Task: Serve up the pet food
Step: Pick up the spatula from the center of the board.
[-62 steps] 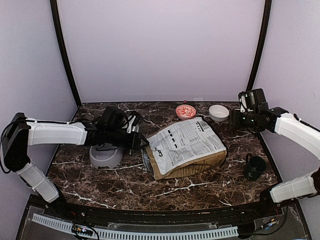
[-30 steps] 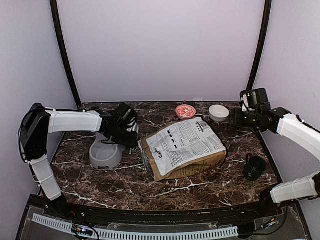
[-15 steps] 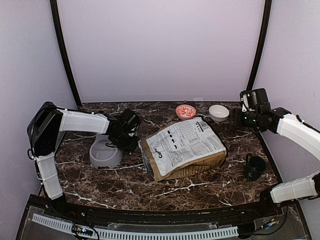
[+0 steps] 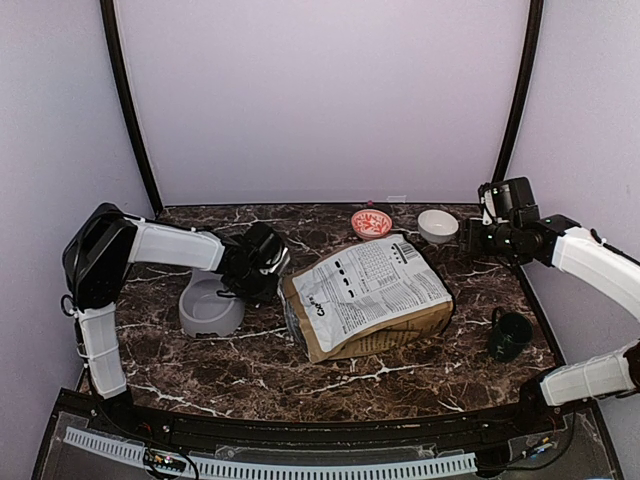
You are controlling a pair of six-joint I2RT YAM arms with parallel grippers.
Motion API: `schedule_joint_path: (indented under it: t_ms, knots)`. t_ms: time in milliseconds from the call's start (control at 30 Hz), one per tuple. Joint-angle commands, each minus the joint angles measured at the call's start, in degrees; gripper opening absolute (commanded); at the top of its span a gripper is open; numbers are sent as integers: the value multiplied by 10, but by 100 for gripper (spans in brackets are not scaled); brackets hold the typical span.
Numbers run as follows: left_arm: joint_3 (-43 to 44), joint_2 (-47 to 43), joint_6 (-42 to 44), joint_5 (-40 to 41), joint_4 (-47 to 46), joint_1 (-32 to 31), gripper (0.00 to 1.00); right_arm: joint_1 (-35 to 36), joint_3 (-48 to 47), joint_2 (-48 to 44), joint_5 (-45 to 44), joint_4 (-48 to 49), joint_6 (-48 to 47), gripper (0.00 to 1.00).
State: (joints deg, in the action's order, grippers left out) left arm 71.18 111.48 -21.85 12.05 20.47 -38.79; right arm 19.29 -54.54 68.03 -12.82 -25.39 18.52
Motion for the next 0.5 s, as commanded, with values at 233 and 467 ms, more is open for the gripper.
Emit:
schedule_joint_path:
  t_ms: [233, 467]
  knots:
    - [8, -8, 8, 28, -18, 0, 0, -3, -23, 11, 5, 10, 0, 68]
    - [29, -36, 19, 32, -10, 1, 0, -3, -25, 5, 2, 13, -2, 68]
